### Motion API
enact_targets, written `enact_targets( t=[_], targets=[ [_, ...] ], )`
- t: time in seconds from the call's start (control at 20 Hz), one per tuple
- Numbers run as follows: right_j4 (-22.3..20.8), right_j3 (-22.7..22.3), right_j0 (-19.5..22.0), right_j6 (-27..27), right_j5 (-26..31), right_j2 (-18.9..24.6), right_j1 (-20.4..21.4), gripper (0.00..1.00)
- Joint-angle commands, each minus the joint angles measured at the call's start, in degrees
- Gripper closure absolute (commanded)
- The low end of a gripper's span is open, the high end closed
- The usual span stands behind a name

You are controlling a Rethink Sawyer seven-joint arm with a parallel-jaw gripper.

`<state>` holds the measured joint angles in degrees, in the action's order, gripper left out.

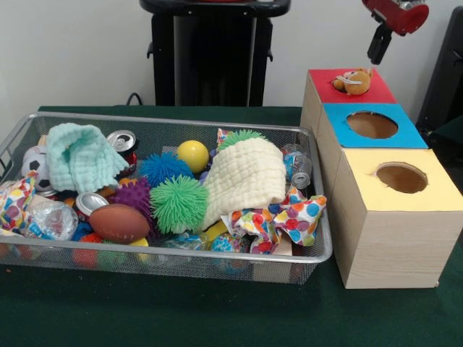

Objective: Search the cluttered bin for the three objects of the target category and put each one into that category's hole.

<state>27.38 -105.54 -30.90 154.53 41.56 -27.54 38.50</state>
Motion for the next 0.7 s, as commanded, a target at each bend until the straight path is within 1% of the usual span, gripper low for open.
enact_targets(
  t=[0.05, 0.4, 0.5, 0.6, 0.7],
  targets=[
    [2.5, -6.7, 3.1, 7.7, -5.2, 7.5, -2.9, 1.00],
    [0.7, -6.7, 3.5, 8.2, -2.3, 6.1, -3.0, 1.00],
    [0.4, -6.8, 3.8, 8.4, -1.2, 5.9, -3.7, 1.00],
    [-0.6, -6.3, 3.6, 9.1, 1.1, 4.9, -3.9, 1.00],
    [-1.0, -6.4, 3.7, 9.0, 1.0, 4.7, -4.7, 1.00]
  ],
)
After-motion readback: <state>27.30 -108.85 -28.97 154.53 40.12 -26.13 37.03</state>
